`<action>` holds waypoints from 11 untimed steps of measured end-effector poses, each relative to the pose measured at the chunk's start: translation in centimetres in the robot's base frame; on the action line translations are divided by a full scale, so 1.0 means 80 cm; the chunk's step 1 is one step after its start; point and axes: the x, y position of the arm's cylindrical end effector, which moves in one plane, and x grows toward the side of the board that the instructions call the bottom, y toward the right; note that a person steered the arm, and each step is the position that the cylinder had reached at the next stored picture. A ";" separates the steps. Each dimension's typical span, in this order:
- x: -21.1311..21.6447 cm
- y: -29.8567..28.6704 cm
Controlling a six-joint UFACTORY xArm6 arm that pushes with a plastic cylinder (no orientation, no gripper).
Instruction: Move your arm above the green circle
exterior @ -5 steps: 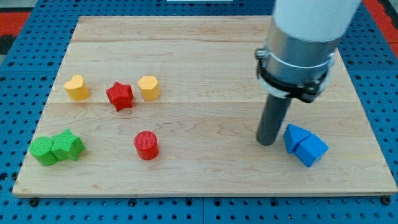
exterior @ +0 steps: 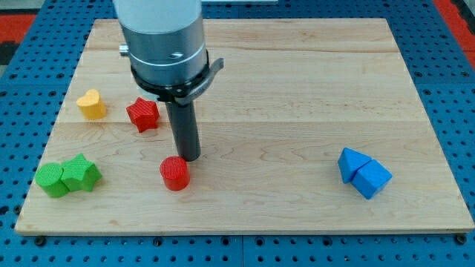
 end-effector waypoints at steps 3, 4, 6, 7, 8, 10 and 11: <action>-0.007 -0.043; -0.007 -0.056; -0.007 -0.090; -0.007 -0.099; -0.007 -0.098; 0.013 -0.094; 0.015 -0.084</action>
